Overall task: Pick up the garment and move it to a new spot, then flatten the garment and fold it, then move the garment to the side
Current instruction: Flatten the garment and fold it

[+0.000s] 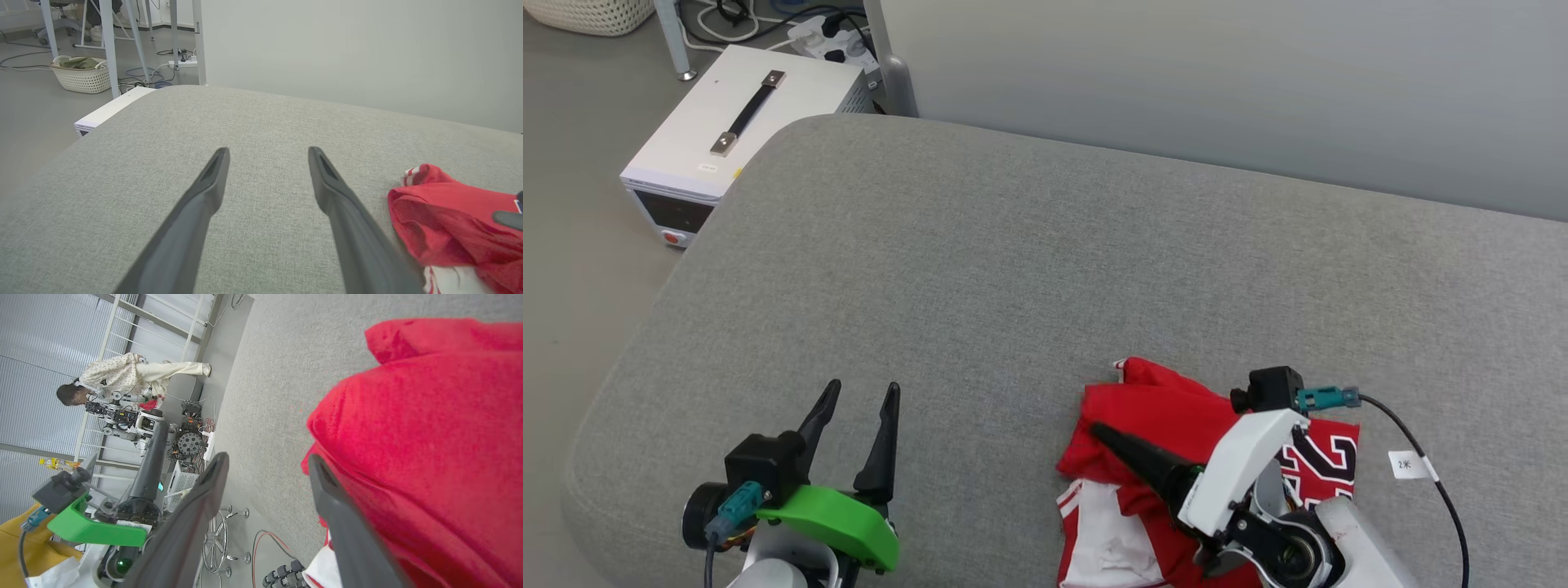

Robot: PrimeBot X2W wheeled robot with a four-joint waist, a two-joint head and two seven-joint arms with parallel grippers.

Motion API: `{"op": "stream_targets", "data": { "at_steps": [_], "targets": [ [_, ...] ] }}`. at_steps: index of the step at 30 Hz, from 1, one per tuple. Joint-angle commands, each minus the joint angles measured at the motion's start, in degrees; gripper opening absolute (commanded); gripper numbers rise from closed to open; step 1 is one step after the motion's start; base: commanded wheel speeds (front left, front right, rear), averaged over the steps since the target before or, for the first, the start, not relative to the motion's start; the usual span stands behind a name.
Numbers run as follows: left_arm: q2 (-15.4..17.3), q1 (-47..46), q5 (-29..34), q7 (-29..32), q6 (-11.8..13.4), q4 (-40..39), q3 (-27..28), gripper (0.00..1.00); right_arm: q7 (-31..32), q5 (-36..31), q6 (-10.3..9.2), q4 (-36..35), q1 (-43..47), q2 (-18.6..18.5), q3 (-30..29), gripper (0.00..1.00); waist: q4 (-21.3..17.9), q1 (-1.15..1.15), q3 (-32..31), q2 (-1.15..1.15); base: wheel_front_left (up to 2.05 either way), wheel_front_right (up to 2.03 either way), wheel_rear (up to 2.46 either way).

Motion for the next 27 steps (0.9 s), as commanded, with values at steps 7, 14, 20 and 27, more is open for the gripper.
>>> {"op": "stream_targets", "data": {
  "at_steps": [7,14,20,27],
  "targets": [
    [-0.47,-0.66,0.14,-0.33,-0.28,-1.55,0.09,1.00,0.51,-8.06,0.02,-4.31,-3.18,-0.10,-5.24,1.00,-2.90,0.00,-0.81,0.00,0.00,0.00,0.00],
    [-0.84,-0.82,-0.77,-0.33,-0.30,-3.39,1.02,1.00,-2.47,-22.69,0.02,-13.97,-4.96,-9.43,-9.29,1.00,-5.78,0.00,-0.44,0.00,0.00,0.00,0.00],
    [-1.32,-1.22,-1.21,-0.33,-0.32,-4.80,1.28,1.00,-11.61,-30.85,0.02,-18.04,-3.42,-18.55,-10.40,1.00,-7.42,0.00,0.01,0.00,0.00,0.00,0.00],
    [-1.85,-0.75,-1.04,-0.33,-0.32,-6.09,0.94,1.00,-20.72,-35.32,0.02,-19.44,1.95,-21.54,-14.67,1.00,-8.72,0.00,0.28,0.00,0.00,0.00,0.00]
  ]
}}
